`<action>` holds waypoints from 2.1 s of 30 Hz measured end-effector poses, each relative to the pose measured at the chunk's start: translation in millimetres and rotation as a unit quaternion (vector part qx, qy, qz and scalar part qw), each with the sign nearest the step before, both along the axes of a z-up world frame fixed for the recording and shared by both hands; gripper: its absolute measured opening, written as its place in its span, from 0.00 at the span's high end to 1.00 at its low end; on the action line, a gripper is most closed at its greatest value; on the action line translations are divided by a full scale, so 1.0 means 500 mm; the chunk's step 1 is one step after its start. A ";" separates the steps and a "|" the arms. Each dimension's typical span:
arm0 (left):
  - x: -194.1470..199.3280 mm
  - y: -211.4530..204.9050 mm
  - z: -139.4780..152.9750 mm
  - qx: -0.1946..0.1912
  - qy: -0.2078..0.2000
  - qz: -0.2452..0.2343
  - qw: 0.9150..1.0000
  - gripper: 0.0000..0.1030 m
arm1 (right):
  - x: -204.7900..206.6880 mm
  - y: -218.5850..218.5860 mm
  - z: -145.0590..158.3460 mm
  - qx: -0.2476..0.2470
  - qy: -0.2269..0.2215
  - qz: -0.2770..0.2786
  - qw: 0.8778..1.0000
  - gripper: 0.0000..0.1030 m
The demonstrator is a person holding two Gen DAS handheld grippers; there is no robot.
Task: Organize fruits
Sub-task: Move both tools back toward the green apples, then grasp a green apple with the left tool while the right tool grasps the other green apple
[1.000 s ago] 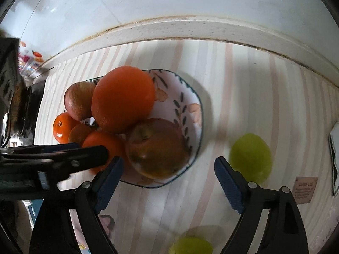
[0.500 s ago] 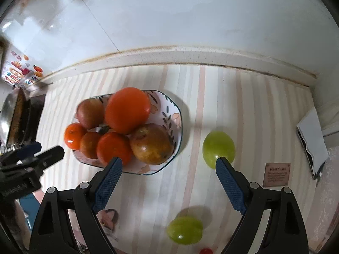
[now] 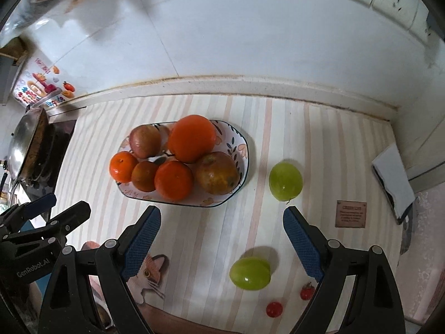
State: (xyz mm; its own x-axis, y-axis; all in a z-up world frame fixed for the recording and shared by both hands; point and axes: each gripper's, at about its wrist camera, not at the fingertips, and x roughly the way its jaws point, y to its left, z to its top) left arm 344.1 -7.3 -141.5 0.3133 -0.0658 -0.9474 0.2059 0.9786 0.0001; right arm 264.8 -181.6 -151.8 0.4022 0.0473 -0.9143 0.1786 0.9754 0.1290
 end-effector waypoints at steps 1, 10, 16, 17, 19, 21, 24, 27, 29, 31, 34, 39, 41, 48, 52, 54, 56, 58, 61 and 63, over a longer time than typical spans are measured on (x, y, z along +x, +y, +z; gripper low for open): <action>-0.007 -0.001 0.010 0.001 -0.008 -0.003 1.000 0.18 | -0.009 0.003 0.011 -0.001 -0.005 0.001 1.000 0.11; -0.076 0.002 0.096 -0.012 -0.056 -0.023 0.998 0.18 | -0.092 0.036 0.128 -0.018 -0.065 0.012 0.998 0.11; -0.111 0.007 0.139 -0.020 -0.077 -0.026 0.996 0.18 | -0.135 0.050 0.180 -0.024 -0.089 0.013 0.996 0.11; -0.114 0.008 0.144 -0.020 -0.080 -0.027 0.996 0.18 | -0.140 0.050 0.186 -0.023 -0.091 0.013 0.995 0.11; -0.119 0.011 0.155 -0.023 -0.086 -0.027 0.996 0.18 | -0.149 0.052 0.197 -0.019 -0.096 0.013 0.995 0.11; -0.124 0.013 0.166 -0.023 -0.095 -0.026 0.995 0.18 | -0.155 0.055 0.206 -0.020 -0.101 0.013 0.995 0.11; -0.126 0.015 0.173 -0.026 -0.098 -0.023 0.995 0.18 | -0.161 0.055 0.215 -0.011 -0.105 0.013 0.994 0.11; -0.122 0.013 0.169 -0.030 -0.090 -0.020 0.995 0.18 | -0.167 0.047 0.214 0.003 -0.107 0.006 0.994 0.11; -0.117 0.004 0.158 -0.029 -0.082 -0.022 0.996 0.18 | -0.169 0.026 0.204 0.015 -0.103 -0.007 0.995 0.11; -0.115 -0.011 0.145 -0.029 -0.072 -0.028 0.997 0.18 | -0.170 0.003 0.185 0.022 -0.093 -0.023 0.995 0.11; -0.106 -0.052 0.105 -0.017 -0.051 -0.044 0.998 0.18 | -0.175 -0.053 0.138 0.035 -0.068 -0.056 0.995 0.11; -0.091 -0.150 -0.001 -0.013 0.014 -0.082 0.996 0.18 | -0.185 -0.160 0.033 0.058 -0.013 -0.112 0.992 0.11; -0.089 -0.188 -0.046 -0.010 0.042 -0.098 0.994 0.18 | -0.193 -0.201 -0.010 0.065 0.003 -0.134 0.989 0.11; -0.100 -0.329 -0.225 0.027 0.143 -0.161 0.976 0.18 | -0.234 -0.311 -0.135 0.091 0.050 -0.193 0.976 0.19; -0.110 -0.381 -0.315 0.047 0.196 -0.190 0.961 0.18 | -0.248 -0.347 -0.177 0.100 0.067 -0.209 0.970 0.19; -0.111 -0.393 -0.351 0.044 0.224 -0.193 0.954 0.26 | -0.246 -0.357 -0.188 0.102 0.073 -0.210 0.970 0.19; -0.109 -0.394 -0.364 0.016 0.242 -0.185 0.952 0.41 | -0.238 -0.361 -0.194 0.100 0.077 -0.207 0.970 0.19; -0.106 -0.394 -0.357 0.021 0.230 -0.173 0.958 0.41 | -0.224 -0.364 -0.197 0.102 0.080 -0.202 0.971 0.19; -0.090 -0.372 -0.345 0.024 0.209 -0.157 0.965 0.41 | -0.194 -0.360 -0.198 0.102 0.081 -0.189 0.973 0.19; -0.070 -0.337 -0.337 0.025 0.204 -0.136 0.969 0.41 | -0.160 -0.354 -0.199 0.103 0.079 -0.175 0.976 0.19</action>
